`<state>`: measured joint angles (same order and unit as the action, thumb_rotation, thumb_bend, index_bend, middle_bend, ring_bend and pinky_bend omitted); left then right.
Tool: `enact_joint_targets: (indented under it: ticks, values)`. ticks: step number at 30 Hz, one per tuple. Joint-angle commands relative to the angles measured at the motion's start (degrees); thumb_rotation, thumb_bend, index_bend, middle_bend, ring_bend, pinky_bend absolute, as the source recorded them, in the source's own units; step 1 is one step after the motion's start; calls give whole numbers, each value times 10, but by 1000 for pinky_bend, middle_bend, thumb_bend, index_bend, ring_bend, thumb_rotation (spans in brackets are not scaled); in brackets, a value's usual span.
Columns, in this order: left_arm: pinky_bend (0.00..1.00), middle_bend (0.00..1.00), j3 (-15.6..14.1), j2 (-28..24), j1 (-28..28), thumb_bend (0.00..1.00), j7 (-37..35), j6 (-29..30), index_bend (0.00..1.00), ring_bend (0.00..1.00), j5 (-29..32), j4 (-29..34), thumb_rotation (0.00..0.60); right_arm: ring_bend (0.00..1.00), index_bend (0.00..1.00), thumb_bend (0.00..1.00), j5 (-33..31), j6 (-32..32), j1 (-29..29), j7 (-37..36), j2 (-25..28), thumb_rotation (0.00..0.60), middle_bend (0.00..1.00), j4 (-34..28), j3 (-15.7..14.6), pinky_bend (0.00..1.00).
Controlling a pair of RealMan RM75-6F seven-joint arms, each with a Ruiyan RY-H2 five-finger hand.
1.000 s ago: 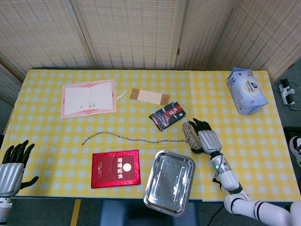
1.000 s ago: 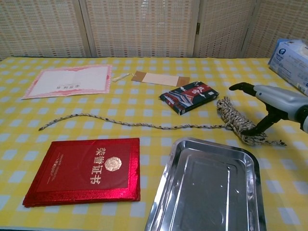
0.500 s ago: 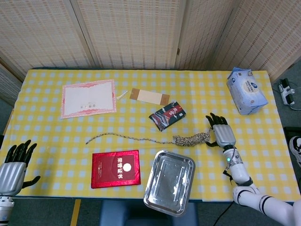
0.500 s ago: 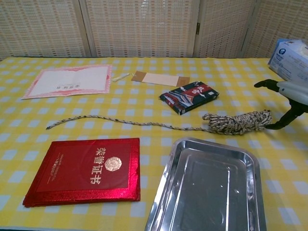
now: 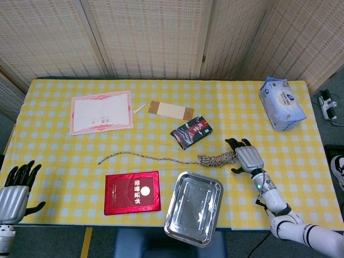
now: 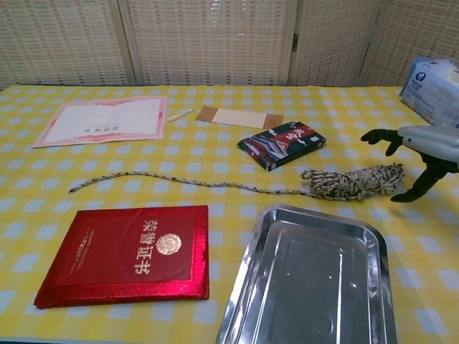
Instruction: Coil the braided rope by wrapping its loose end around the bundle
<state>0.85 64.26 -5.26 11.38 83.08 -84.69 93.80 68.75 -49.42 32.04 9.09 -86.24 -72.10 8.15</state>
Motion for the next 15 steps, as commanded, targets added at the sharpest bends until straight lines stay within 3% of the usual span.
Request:
enact_joint_targets:
  ticks: [1,10,15]
  values:
    - [0,12,0,0,0,132,-2,0,14,30,1,-1,600,272,210,210,-3,4,6,11,-9,600,208,12,-2,126]
    - [0,12,1,2,1,132,-10,-3,14,30,7,-8,600,336,342,261,9,-5,19,21,-26,600,274,29,-4,159]
    - [0,13,1,2,0,132,-12,-5,13,30,7,-10,600,353,348,284,10,-5,24,32,-31,600,287,30,-6,180]
